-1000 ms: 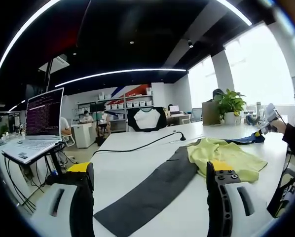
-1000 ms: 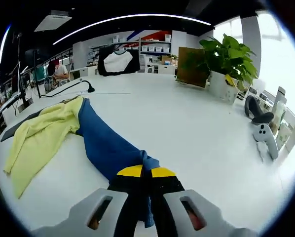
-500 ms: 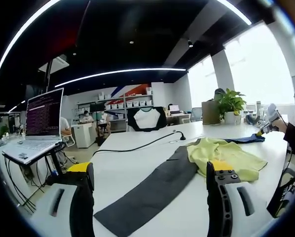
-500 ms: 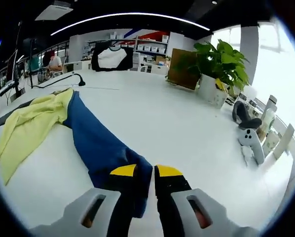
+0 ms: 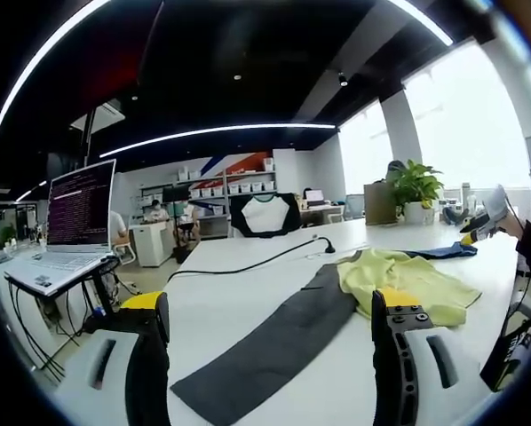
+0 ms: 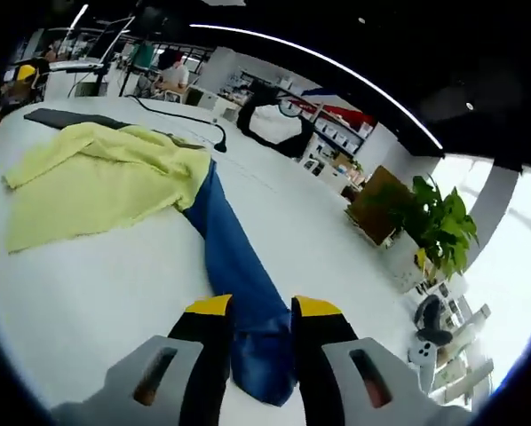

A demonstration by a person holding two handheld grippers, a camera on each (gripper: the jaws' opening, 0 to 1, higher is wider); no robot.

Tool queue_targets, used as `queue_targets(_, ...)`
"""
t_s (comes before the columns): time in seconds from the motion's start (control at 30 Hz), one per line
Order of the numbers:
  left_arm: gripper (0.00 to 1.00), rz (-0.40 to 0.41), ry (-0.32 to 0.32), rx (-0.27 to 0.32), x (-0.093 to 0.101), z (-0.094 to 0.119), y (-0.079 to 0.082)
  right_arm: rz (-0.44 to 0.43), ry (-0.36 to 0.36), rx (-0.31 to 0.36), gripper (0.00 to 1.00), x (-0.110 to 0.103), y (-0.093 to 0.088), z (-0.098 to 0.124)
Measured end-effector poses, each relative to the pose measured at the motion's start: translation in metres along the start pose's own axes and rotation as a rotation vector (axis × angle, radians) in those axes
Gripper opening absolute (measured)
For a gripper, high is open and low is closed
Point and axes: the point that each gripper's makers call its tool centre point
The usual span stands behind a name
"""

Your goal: Fold the garment on the visible template until the final outline fits inside the template.

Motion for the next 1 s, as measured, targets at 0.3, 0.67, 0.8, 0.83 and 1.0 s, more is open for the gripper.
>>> queue_targets(0.3, 1.0, -0.002, 0.006, 0.0, -0.002, 0.001, 0.0, 0.096, 0.011, -0.103, 0.25, -0.009, -0.014, -0.014)
queue_targets(0.67, 1.0, -0.002, 0.0, -0.005, 0.0, 0.0, -0.001, 0.08, -0.039, -0.18, 0.22, 0.002, -0.036, -0.029)
queue_targets(0.8, 1.0, 0.001, 0.01, -0.004, -0.004, 0.001, -0.001, 0.052, -0.07, -0.17, 0.2, 0.001, -0.036, -0.031)
queue_targets(0.83, 1.0, 0.001, 0.011, -0.004, -0.004, 0.001, -0.001, 0.058, -0.076, -0.171, 0.19, 0.001, -0.035, -0.032)
queue_targets(1.0, 1.0, 0.001, 0.009, -0.004, -0.004, 0.001, -0.001, 0.054, -0.088, -0.173, 0.09, 0.002, -0.035, -0.035)
Point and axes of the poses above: the point that each gripper's makers call its tool centre point, and the gripper's own axes: z roughly backward along the fingers, x roughly to its right, y roughly out of its top, and after that the axes turned 9 degrees about -z, right-handed
